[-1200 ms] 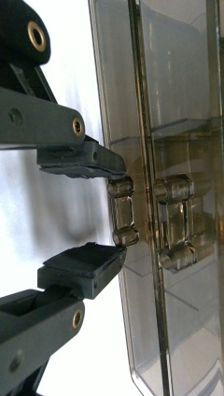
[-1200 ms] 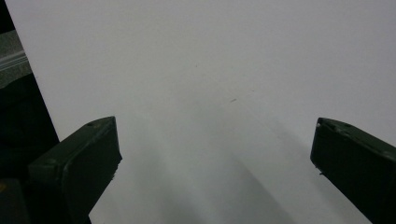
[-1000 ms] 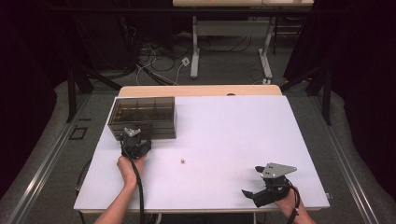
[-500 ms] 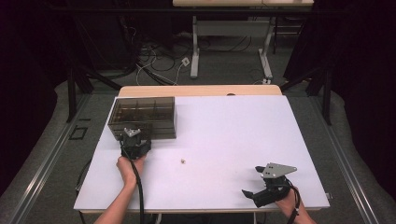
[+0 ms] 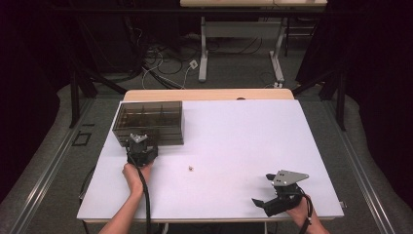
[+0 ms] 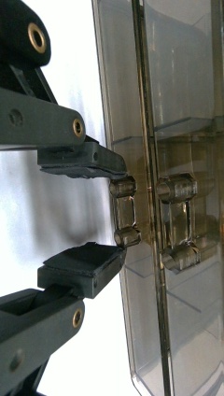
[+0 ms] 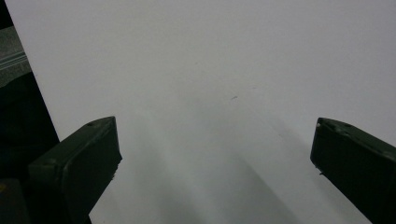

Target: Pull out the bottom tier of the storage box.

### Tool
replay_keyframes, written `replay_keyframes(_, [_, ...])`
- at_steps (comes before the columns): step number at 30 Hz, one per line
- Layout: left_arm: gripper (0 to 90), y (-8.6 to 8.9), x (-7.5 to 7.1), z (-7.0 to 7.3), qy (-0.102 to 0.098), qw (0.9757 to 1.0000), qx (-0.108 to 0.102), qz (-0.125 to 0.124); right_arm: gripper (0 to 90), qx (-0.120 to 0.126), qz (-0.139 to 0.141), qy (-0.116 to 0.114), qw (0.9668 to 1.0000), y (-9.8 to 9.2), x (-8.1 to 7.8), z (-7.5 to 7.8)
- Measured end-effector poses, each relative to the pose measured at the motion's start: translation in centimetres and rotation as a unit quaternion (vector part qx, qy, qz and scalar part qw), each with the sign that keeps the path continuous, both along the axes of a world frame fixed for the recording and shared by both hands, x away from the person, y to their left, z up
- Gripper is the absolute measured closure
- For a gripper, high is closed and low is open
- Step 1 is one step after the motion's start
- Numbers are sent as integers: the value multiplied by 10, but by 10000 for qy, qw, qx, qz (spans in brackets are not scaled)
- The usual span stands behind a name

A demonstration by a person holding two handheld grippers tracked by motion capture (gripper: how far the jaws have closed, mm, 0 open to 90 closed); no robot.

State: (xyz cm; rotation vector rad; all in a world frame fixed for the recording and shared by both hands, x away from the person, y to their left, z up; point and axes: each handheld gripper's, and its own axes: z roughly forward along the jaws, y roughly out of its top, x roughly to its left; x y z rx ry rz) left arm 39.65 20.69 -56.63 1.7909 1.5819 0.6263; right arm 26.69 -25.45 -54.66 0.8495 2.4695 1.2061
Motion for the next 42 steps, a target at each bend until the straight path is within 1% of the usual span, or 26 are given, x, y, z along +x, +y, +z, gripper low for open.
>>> replay_keyframes(3, [550,0,0,0,1,10000,14,-1,8,3,-21,22,10000,0,-1,0])
replay_keyframes(4, [551,0,0,0,2,10000,19,-2,8,47,-39,-20,10000,1,-1,-1])
replay_keyframes(5, [551,0,0,0,5,10000,28,-11,8,69,-33,-7,10000,1,-1,-1])
replay_keyframes(8, [553,-1,0,0,10,10000,69,-13,8,56,-31,11,10000,1,0,-1])
replay_keyframes(22, [555,0,-1,1,30,10000,12,-15,8,73,-32,10,10000,1,-1,-1])
replay_keyframes(24, [556,0,-2,1,30,10000,21,-15,8,26,-6,29,10000,0,-1,0])
replay_keyframes(25, [556,0,-2,1,8,10000,8,-8,8,26,1,20,10000,0,0,0])
replay_keyframes(29, [555,0,-2,1,21,10000,-42,28,8,54,-26,18,10000,1,-1,0])
replay_keyframes(31, [552,-1,-1,1,23,10000,-18,58,8,80,-20,6,10000,1,0,-1])
replay_keyframes(32, [551,-1,-1,1,4,10000,-41,81,8,77,-30,17,10000,2,0,-1])
replay_keyframes(34, [549,-2,0,1,59,9999,-9,88,8,42,-8,15,10000,1,0,-1])
replay_keyframes(36, [548,-3,1,0,44,9999,-19,144,8,77,-32,23,10000,1,0,-1])
replay_keyframes(37, [548,-3,1,0,49,9999,-8,143,8,16,-11,50,10000,1,0,-1])
replay_keyframes(38, [548,-3,1,0,70,9999,-6,144,8,19,-26,76,10000,1,0,-1])
replay_keyframes(42, [551,-3,1,0,67,9999,-14,152,8,38,-23,38,10000,2,0,-1])
